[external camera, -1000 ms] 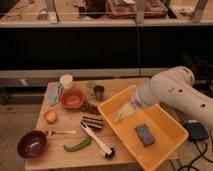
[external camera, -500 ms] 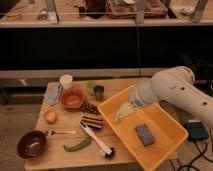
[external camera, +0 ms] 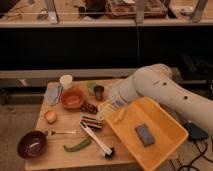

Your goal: Place fork in tray

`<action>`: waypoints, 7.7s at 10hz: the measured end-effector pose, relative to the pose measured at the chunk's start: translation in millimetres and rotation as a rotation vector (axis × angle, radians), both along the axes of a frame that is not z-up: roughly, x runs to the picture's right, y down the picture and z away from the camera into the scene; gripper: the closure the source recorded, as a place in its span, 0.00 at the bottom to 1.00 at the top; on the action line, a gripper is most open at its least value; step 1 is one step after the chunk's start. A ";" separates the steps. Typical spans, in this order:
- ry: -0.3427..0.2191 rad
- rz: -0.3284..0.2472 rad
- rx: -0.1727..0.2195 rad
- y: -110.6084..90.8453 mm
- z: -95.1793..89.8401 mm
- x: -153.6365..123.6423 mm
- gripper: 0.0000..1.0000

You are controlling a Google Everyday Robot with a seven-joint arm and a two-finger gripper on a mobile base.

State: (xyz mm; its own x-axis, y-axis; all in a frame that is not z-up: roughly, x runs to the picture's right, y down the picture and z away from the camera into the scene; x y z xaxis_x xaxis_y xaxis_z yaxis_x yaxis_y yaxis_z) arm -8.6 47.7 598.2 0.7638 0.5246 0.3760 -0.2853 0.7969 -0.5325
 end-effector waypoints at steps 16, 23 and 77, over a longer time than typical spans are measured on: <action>-0.162 -0.287 0.018 8.9 91.7 -196.1 0.20; -0.075 -0.360 -0.144 94.2 191.8 -239.3 0.20; 0.255 0.084 -0.151 35.5 142.4 84.4 1.00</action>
